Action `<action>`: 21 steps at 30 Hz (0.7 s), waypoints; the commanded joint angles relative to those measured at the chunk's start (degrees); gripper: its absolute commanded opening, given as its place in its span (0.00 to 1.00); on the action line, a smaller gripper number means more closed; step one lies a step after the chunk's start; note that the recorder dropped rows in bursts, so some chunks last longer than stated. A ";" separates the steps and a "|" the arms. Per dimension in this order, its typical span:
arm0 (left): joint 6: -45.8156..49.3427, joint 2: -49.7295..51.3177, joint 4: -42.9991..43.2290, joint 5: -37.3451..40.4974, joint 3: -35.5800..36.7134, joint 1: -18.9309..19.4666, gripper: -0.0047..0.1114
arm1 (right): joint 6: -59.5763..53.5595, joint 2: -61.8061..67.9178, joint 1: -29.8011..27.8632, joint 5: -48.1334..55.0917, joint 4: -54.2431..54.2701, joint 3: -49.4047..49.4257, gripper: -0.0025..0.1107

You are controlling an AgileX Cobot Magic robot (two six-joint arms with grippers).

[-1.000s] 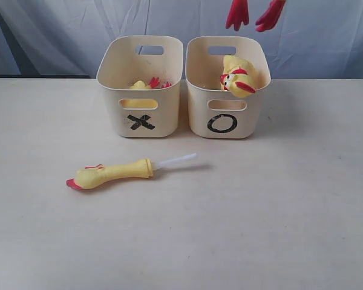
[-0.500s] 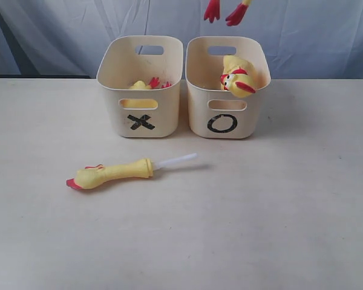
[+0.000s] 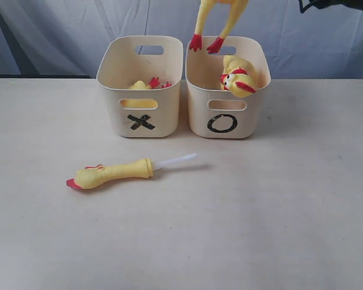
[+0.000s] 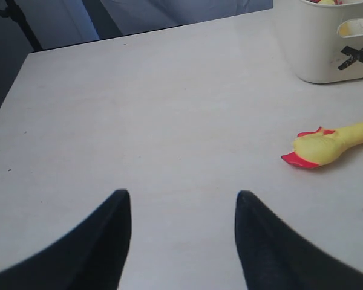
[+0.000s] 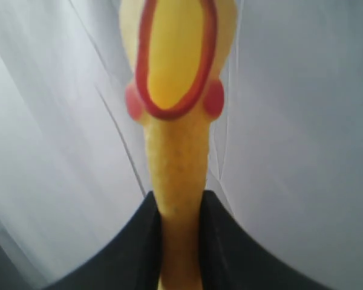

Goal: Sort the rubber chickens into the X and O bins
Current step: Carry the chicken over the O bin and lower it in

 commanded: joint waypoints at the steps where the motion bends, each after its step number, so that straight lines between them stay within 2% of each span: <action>1: 0.19 -0.28 -0.07 -0.72 0.16 -0.03 0.47 | 1.90 1.43 -0.26 -6.17 -8.40 -0.58 0.01; 12: 0.20 -0.28 -0.07 -0.50 0.16 -0.03 0.47 | 12.45 7.94 -0.96 -6.77 -31.02 -9.22 0.01; 16: 0.33 -0.28 -0.07 -0.38 0.16 -0.03 0.47 | 20.87 10.61 -3.41 -11.55 -38.03 -11.20 0.01; 21: 0.33 -0.28 -0.07 -0.38 0.16 -0.03 0.47 | 21.37 13.09 -5.52 -17.03 -42.75 -11.66 0.01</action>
